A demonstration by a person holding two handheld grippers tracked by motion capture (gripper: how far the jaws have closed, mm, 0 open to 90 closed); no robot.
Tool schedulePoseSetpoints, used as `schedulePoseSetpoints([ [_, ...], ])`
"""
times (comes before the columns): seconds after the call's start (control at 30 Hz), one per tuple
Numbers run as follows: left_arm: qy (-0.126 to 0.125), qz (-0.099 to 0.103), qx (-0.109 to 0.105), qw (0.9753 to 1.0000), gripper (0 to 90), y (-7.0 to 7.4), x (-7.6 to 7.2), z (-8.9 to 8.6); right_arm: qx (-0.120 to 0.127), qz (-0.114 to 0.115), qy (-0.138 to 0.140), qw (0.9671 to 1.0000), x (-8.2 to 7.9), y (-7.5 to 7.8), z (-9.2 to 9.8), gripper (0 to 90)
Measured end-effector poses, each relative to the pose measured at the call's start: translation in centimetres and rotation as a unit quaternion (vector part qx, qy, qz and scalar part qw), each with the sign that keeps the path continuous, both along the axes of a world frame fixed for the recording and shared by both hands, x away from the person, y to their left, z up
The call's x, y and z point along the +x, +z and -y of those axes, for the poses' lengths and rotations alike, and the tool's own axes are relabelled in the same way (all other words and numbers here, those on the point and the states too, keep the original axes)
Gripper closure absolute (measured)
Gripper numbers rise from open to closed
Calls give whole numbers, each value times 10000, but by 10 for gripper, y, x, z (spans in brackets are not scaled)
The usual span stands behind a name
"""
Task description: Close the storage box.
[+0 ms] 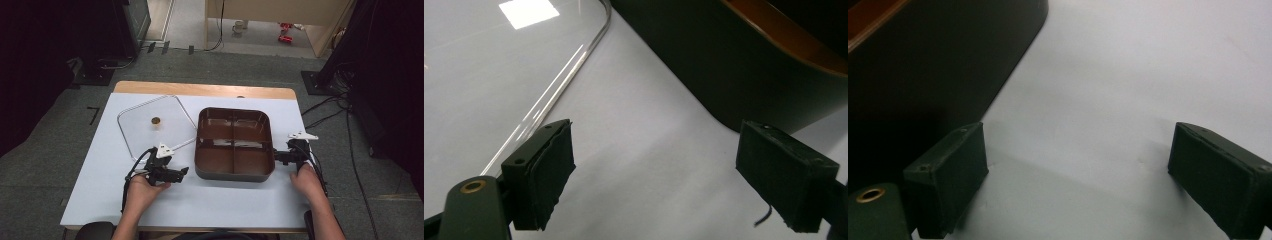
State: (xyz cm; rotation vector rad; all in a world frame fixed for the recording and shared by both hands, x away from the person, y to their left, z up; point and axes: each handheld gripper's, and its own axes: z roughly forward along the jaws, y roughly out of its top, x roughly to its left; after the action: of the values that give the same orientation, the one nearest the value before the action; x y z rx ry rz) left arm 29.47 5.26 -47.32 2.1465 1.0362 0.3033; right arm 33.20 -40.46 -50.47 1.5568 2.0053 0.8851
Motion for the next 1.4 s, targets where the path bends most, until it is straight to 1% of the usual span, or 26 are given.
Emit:
schedulePoseSetpoints([
  [0.03, 16, -3, 25, 10000, 160, 1, 1, -2, 1, 0, 0, 10000, 0, 0, 0, 83],
  [0.1, 61, 13, -7, 10000, 160, 3, 3, -5, 0, -1, -1, 10000, 0, 0, 0, 83],
  [0.2, 47, -43, -32, 10000, 160, 5, 6, -8, 0, 0, 0, 10000, 0, 0, 0, 83],
  [0.23, 83, -76, -63, 9999, 160, 6, 8, -10, 0, 0, 0, 10000, 0, 0, 0, 82],
  [0.27, 119, -105, -30, 9999, 163, 7, 9, -11, 0, 0, 1, 10000, 0, 0, 0, 82],
  [0.33, 83, -89, -31, 9999, 181, 7, 11, -13, 0, 0, 1, 10000, 0, 0, 0, 83],
  [0.4, 74, -87, -78, 9999, 210, 8, 14, -14, 1, -1, 0, 10000, 0, 0, 0, 82],
  [0.5, 76, -89, -82, 9999, 211, 8, 16, -16, 1, -1, 0, 10000, 0, 0, 0, 83],
  [0.57, 228, -118, -143, 9996, 202, 9, 21, -19, 1, -1, 0, 10000, 0, 0, 0, 82],
  [0.67, 290, -70, -181, 9994, 202, 11, 27, -22, 1, -1, 0, 10000, 0, 0, 0, 83],
  [0.83, 284, -52, -132, 9995, 211, 11, 34, -24, 0, 0, 1, 10000, 0, 0, 0, 82],
  [0.9, 268, -46, -135, 9995, 216, 11, 37, -25, 0, 0, 0, 10000, 0, 0, 0, 82],
  [0.97, 289, -23, -192, 9994, 216, 11, 39, -27, 0, -1, -1, 10000, 0, 0, 0, 83],
  [1.07, 323, -69, -204, 9992, 215, 11, 42, -28, 0, -3, 0, 10000, 0, 0, 0, 83],
  [1.13, 294, -66, -164, 9994, 216, 12, 44, -28, -1, -2, 0, 10000, 0, 0, 0, 83],
  [1.2, 271, -60, -198, 9994, 227, 14, 46, -28, -1, -2, 0, 10000, 0, 0, 0, 83],
  [1.33, 234, -121, -184, 9995, 233, 15, 51, -27, -1, -3, -1, 10000, 0, 0, 0, 83],
  [1.37, 239, -133, -212, 9994, 234, 16, 52, -27, -2, -1, 1, 10000, 0, 0, 0, 82],
  [1.4, 253, -128, -192, 9994, 235, 17, 53, -26, -3, -1, 1, 10000, 0, 0, 0, 83],
])
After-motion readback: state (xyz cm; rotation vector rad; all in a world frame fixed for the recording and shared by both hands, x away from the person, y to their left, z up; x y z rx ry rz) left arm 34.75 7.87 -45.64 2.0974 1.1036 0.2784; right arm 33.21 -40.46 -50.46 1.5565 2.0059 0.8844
